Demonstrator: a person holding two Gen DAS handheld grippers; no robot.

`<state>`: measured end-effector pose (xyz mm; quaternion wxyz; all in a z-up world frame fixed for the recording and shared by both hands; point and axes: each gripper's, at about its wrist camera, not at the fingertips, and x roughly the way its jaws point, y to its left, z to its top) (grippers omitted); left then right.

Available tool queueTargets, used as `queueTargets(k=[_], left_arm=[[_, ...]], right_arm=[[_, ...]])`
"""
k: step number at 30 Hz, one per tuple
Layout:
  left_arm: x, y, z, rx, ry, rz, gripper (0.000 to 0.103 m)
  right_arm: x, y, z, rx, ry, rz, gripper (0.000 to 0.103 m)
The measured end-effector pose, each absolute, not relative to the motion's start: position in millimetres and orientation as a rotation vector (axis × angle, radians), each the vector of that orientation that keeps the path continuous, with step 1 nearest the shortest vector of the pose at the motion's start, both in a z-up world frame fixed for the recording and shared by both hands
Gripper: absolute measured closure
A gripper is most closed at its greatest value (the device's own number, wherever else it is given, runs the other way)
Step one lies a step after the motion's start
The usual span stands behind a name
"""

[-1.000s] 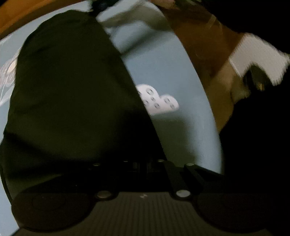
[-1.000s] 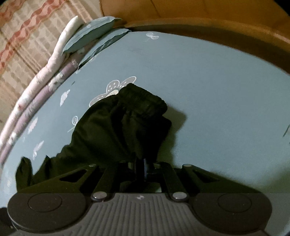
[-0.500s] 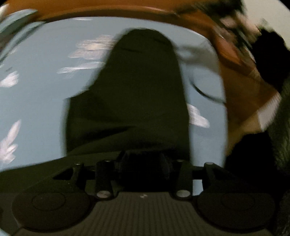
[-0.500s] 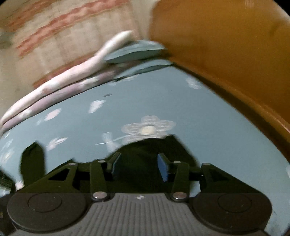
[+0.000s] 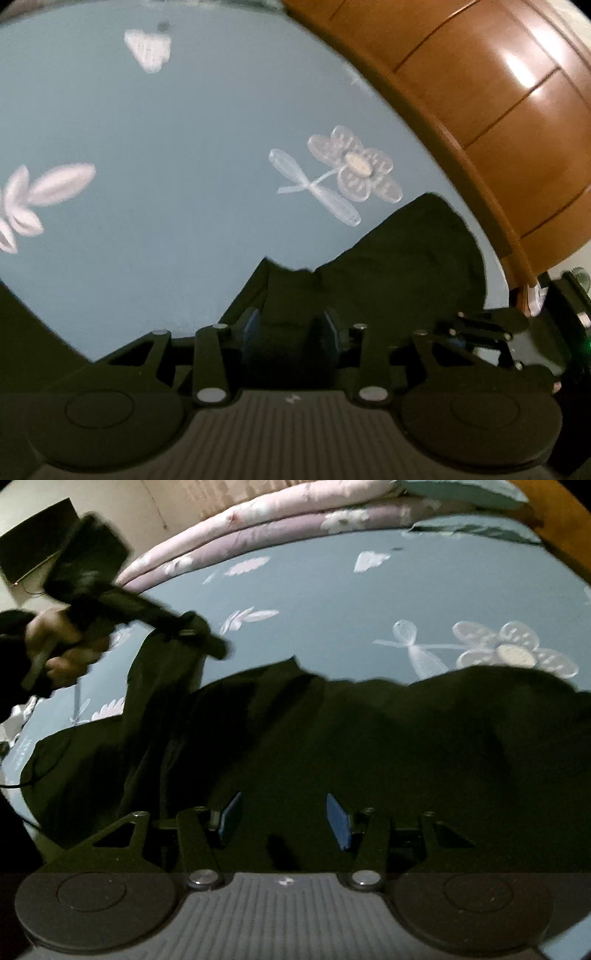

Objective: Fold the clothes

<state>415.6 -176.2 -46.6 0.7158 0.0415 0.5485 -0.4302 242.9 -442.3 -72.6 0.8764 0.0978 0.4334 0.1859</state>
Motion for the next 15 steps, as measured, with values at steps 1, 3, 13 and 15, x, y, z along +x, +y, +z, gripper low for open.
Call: queueTargets(k=[1,3,13,15], left_arm=[[423,-178,-51,0.055,1.229,-0.936,0.068],[439,-182,-60,-0.018,1.257,-0.903,0.068],[470,-185,-86,-0.304,1.345,-0.941,0.069],[475,-186,-95,-0.394,1.363,-0.943,0.069]], right_arm=[[243,-443,-75,0.214,0.905,0.391,0.048],[243,-444,-81,0.243,0.909,0.396,0.048],[250,-454,-94,0.361,0.895,0.445,0.041],[252,-456,-96,0.373,0.891,0.456,0.041]])
